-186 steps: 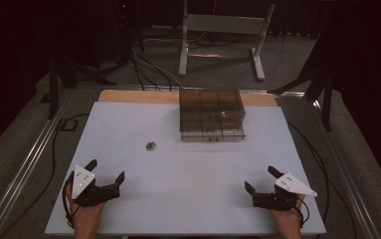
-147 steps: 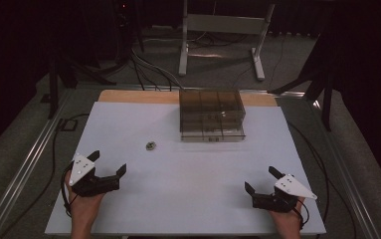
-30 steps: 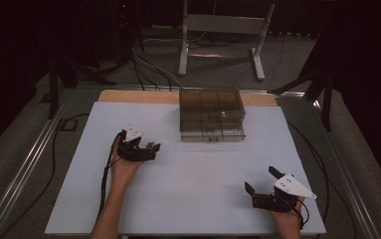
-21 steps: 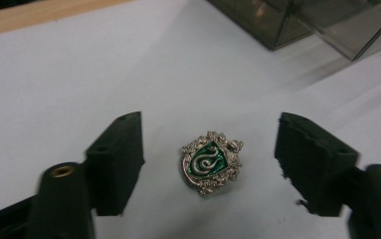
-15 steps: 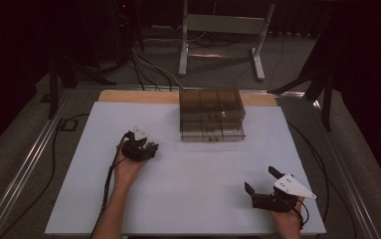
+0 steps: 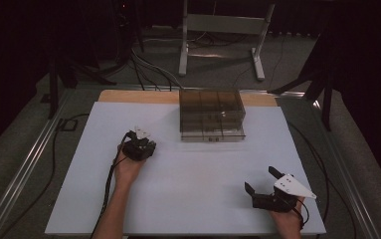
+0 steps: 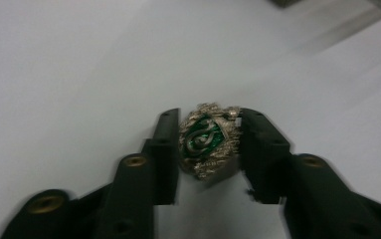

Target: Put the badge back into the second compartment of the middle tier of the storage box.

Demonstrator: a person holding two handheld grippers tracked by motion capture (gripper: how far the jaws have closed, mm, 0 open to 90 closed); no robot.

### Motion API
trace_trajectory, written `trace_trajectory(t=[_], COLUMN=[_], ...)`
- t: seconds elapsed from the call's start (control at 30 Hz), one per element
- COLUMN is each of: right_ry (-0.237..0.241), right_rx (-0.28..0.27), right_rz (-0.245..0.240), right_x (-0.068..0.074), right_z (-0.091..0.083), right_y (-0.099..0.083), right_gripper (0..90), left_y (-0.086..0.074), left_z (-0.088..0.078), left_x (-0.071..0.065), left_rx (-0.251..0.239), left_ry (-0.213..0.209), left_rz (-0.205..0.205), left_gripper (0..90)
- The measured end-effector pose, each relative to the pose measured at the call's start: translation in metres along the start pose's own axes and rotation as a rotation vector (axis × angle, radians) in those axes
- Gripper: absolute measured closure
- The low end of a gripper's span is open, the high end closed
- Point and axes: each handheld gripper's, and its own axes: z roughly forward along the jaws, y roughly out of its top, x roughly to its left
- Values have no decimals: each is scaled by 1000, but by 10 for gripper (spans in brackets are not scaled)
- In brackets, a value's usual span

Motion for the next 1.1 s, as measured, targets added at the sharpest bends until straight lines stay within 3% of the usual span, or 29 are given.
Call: trace_trajectory(t=[0.2,0.37,0.77,1.1], right_ry=[4,7,9,4], right_rx=[2,6,9,6], right_rz=[-2,-5,-7,-4], right_x=[0,1,1,0], right_z=[0,1,2,1], right_y=[0,0,0,0], right_gripper=[0,0,0,0], left_y=[2,2,1,2], left_z=[-10,-14,-11,-15], left_x=[9,15,19,19], left_rx=[-41,-40,-17,-33], left_ry=[-7,7,26,21], left_rz=[-50,-66,-81,-100], left_gripper=[787,873,892,894])
